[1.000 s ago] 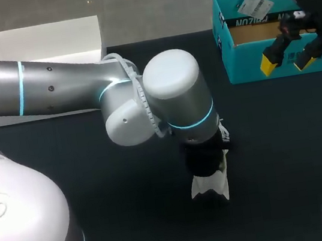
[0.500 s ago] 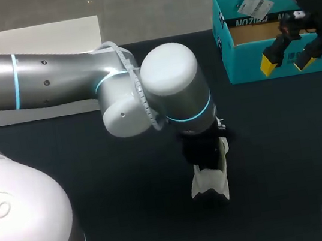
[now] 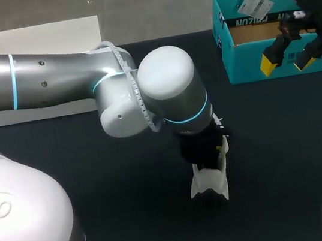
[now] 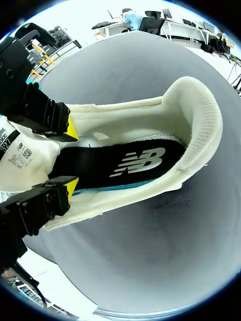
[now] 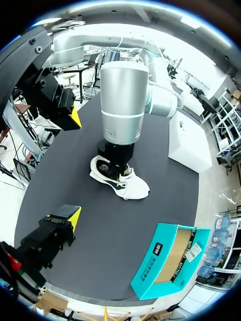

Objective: Take the shoe out of the shoebox, open the shoe tongue, remove and reinsert the insole, then place the shoe into the shoebox

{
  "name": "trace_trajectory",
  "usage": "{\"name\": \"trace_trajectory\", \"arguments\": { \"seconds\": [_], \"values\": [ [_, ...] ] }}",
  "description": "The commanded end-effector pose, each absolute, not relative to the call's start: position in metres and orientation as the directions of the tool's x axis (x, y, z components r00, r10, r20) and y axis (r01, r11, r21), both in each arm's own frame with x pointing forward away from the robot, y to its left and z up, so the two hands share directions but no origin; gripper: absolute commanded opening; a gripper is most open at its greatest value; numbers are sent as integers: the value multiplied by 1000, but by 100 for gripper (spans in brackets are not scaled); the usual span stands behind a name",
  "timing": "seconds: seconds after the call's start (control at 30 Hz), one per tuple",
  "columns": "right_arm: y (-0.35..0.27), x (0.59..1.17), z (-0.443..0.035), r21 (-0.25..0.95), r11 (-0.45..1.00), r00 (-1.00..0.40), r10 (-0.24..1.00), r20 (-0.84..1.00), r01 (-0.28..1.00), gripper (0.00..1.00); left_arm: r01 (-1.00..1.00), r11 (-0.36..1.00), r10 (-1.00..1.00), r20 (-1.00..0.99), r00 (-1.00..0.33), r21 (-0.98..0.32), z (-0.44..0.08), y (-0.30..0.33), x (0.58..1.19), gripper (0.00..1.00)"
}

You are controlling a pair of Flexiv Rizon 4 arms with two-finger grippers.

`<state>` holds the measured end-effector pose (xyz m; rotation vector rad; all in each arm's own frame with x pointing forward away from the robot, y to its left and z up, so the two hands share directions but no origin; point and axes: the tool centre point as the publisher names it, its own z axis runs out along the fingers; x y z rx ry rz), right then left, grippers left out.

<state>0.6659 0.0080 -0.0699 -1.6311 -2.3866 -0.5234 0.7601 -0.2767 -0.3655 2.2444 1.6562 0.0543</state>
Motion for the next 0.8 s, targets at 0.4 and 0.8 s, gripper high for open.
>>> {"name": "trace_trajectory", "arguments": {
  "seconds": [0.4, 0.8],
  "values": [
    [9, 668, -70, 169, 328, -368, 857, 360, 930, 100, 920, -239, 924, -218, 313, 310, -339, -275, 754, 100],
    [9, 668, -70, 169, 328, -368, 857, 360, 930, 100, 911, -255, 924, -197, 328, 324, -295, -274, 764, 100]
  ]
}}
